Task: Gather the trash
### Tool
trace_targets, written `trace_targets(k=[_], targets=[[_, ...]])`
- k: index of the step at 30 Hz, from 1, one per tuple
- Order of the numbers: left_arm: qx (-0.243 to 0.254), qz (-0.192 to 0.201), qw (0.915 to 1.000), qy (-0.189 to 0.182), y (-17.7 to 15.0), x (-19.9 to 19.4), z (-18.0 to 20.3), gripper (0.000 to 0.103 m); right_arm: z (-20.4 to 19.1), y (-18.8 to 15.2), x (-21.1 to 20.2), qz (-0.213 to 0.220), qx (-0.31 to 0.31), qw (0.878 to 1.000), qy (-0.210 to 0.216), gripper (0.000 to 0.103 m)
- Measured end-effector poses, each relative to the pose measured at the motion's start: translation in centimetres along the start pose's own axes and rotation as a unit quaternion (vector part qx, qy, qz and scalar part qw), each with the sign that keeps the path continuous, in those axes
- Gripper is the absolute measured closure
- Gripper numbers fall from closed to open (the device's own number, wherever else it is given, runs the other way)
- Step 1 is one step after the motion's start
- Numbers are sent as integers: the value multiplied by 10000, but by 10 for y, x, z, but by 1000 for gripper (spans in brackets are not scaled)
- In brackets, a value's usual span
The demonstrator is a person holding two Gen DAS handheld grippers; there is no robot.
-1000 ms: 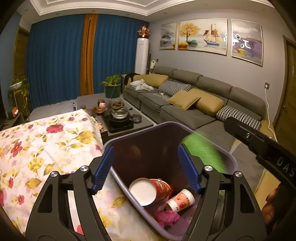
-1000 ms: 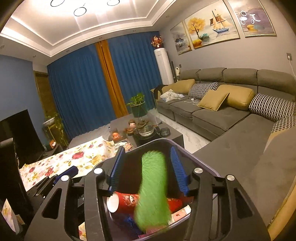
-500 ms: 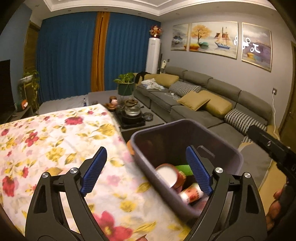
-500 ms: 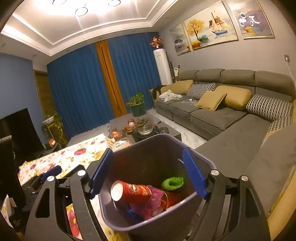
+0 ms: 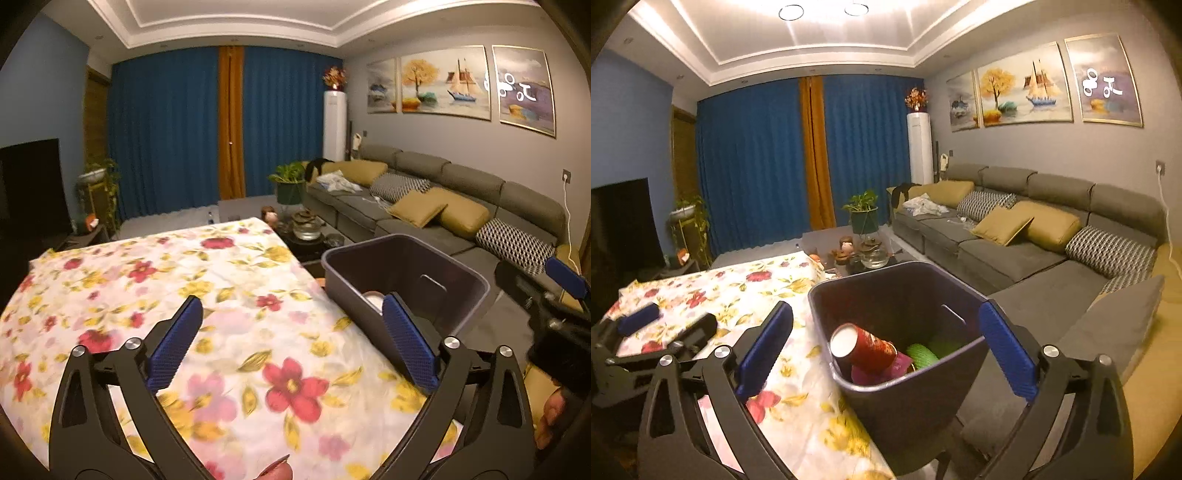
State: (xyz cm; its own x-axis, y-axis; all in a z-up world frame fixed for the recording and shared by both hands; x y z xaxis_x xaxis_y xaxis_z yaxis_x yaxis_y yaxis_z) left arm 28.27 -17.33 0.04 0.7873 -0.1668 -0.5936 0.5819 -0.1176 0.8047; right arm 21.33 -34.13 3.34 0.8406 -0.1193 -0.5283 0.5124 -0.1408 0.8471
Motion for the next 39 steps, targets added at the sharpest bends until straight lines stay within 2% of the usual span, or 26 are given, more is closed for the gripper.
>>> trace_targets(k=[3, 11, 20, 32, 39], targets=[[-32, 2, 10000, 27, -13, -23, -8, 6, -7, -11, -11, -90, -32, 9999, -95, 6], [-55, 43, 9994, 331, -47, -70, -31, 6, -25, -42, -45, -162, -70, 9998, 78, 6], [-326, 61, 9987, 377, -75, -107, -54, 6, -37, -69, -84, -104, -85, 9999, 106, 6], [-377, 131, 9987, 318, -92, -133, -62, 6, -50, -93, -110, -96, -161, 9998, 78, 6], [-413, 165, 9987, 248, -95, -140, -64, 6, -59, -96, -121, -17, -270, 9996, 92, 6]])
Point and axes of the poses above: each gripper's, at about its wrist camera, not at the fingertips, and x roughly the way its jaws point, z to its right, y to its top, the point moved 8 cm from there along x, roughly the way its jaws point, and after that the axes turned 12 degrees about -z, right-handed, at the moved point
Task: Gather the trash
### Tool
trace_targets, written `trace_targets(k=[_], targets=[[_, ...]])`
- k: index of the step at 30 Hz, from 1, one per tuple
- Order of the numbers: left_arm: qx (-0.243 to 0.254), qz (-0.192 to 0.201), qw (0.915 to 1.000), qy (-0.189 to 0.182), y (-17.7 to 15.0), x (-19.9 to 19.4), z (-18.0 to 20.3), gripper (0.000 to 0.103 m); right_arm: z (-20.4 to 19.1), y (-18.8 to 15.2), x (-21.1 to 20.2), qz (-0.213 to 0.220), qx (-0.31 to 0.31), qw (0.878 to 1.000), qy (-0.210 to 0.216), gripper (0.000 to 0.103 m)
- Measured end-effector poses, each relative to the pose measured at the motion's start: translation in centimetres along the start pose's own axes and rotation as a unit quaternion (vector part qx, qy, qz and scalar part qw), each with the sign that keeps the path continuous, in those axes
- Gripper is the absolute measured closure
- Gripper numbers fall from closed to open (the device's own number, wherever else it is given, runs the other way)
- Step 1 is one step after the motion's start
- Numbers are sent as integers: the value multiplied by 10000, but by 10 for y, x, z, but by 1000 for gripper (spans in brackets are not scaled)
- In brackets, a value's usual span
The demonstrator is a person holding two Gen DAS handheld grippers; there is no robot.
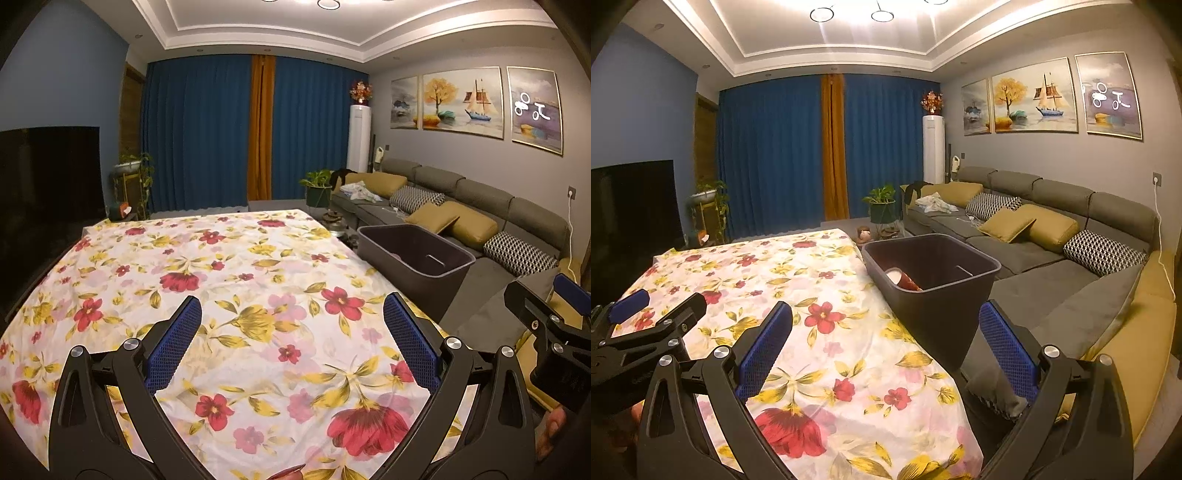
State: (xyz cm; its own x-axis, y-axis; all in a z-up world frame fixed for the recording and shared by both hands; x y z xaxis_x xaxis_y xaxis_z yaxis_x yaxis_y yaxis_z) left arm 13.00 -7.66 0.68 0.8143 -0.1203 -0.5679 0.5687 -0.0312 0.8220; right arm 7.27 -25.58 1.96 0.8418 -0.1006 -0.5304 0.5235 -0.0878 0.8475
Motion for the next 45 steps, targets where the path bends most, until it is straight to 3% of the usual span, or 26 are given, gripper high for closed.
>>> trace_targets(k=[45], targets=[[-61, 143, 9999, 25, 1, -16, -7, 6, -11, 2, -11, 108, 10, 9998, 149, 6]])
Point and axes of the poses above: each gripper's, at about its wrist camera, not at the fingertips, and x roughly the way its jaws point, z to its right, y to its top, the point moved 8 cm from there along x, roughly the way its jaws point, and after that the axes turned 12 degrees about -z, right-handed, at the moved point
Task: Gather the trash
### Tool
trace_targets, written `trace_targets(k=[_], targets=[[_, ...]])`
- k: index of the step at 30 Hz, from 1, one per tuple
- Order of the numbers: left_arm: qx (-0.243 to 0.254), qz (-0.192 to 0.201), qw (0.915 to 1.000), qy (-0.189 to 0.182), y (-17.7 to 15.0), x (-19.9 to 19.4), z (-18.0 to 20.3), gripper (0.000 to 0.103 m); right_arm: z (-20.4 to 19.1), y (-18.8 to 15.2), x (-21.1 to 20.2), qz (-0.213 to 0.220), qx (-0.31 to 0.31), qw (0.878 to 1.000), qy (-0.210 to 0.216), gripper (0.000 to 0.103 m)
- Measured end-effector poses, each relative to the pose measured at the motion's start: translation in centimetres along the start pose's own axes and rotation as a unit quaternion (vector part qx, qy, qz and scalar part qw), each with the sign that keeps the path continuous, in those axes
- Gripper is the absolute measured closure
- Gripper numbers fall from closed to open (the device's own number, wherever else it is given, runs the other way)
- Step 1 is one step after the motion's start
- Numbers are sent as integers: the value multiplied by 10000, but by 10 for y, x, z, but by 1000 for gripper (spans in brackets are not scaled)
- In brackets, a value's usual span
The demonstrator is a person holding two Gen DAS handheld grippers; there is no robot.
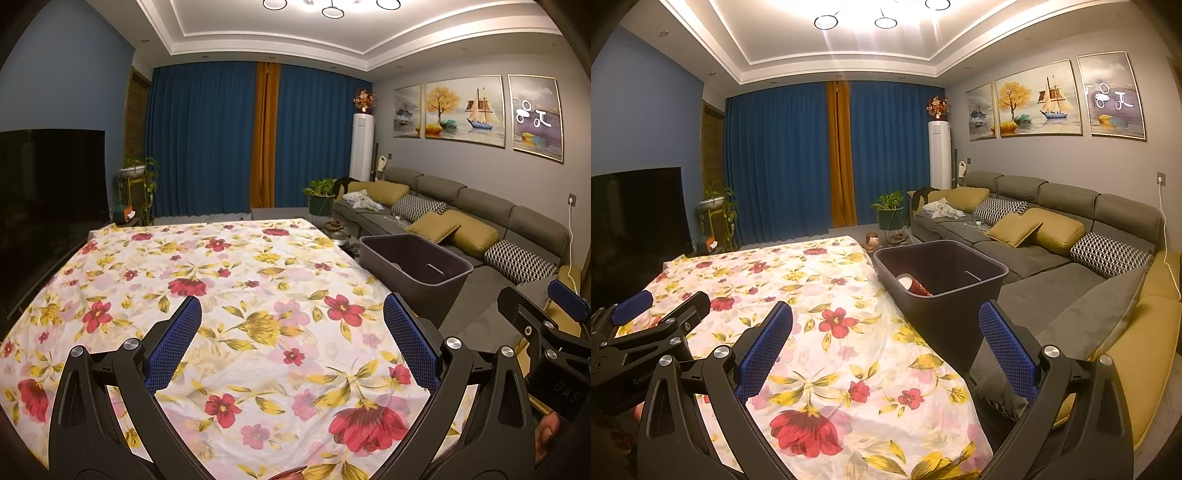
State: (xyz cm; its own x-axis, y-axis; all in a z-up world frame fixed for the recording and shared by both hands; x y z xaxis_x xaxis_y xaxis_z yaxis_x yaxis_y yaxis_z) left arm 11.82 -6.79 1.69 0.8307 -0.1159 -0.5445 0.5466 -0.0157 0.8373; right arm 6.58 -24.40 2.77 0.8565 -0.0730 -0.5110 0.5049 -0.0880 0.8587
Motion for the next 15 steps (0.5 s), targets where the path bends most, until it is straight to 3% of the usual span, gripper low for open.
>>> trace_targets(k=[15], targets=[[-6, 3, 10000, -4, 1, -1, 0, 6, 0, 0, 0, -2, 0, 10000, -2, 6]])
Point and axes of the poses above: each gripper's, at about its wrist camera, not at the fingertips, and x roughly the way its jaws point, z to its right, y to its top, the point moved 8 cm from there along x, roughly the way its jaws point, and after that the axes turned 12 degrees about -z, right-handed, at the moved point
